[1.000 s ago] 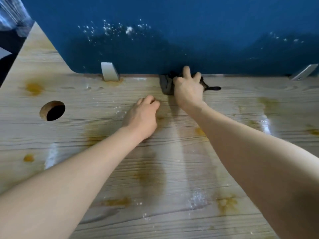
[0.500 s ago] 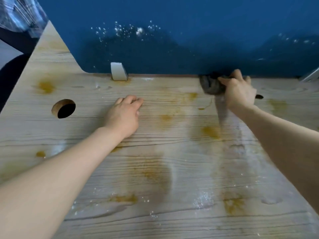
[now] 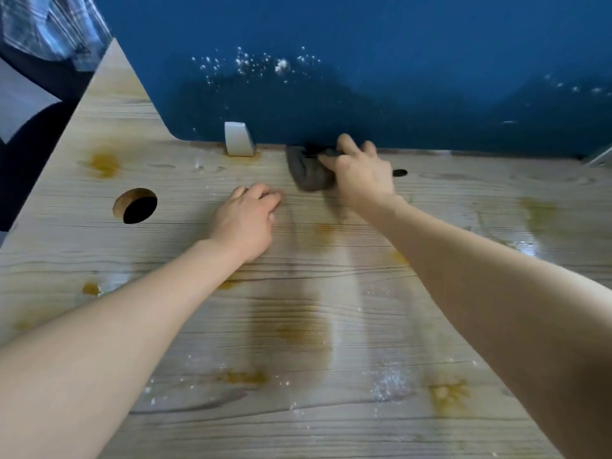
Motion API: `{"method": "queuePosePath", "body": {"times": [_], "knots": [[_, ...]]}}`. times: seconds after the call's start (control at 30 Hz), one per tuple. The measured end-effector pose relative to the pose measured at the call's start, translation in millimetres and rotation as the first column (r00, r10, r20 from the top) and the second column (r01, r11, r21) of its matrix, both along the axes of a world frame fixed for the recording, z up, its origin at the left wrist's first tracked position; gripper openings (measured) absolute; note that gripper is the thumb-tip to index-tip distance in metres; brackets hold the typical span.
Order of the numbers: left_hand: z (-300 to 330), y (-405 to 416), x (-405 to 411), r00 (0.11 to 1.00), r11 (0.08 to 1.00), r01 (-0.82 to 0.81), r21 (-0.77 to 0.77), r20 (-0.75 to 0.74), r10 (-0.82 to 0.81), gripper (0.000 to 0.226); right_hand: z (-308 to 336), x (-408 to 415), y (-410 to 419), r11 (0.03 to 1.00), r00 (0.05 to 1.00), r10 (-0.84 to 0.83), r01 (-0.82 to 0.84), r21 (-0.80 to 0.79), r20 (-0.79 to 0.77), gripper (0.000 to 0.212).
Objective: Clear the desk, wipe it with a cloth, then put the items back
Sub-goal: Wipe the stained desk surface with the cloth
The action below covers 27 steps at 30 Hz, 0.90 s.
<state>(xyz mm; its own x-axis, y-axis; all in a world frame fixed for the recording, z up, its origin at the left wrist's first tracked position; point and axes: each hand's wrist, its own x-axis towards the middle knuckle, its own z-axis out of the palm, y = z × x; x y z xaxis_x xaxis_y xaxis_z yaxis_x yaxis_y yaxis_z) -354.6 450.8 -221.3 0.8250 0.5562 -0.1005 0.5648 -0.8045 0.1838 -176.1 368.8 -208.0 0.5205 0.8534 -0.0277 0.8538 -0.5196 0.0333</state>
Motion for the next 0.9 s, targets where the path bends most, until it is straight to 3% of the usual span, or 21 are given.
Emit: {"method": "queuePosePath", "body": {"times": [0.13,0.3,0.4,0.57,0.9], "knots": [[-2,0,0,0.999,1.000,-0.022,-0.021,0.023,0.023,0.047,2,48,-58,0.970,0.970,-0.242,0.243,-0.013,0.026,0.047],[-6,4,1,0.999,0.997,-0.039,-0.074,0.035,0.042,0.048,-2,25,-34,0.895,0.893,-0.445,0.445,0.010,0.064,0.031],[-8,12,-10,0.993,0.989,-0.067,-0.134,0.091,0.080,0.047,-2,-10,-4,0.924,0.922,-0.381,0.381,0.014,0.070,0.030],[-8,36,-46,0.975,0.979,-0.178,-0.094,0.116,0.189,0.047,6,-65,59,0.986,0.986,-0.165,0.165,0.012,-0.031,0.027],[-4,43,-57,0.987,0.989,-0.142,-0.031,0.065,0.144,0.045,2,-70,62,0.998,0.976,-0.067,0.066,-0.007,-0.205,0.029]]}}
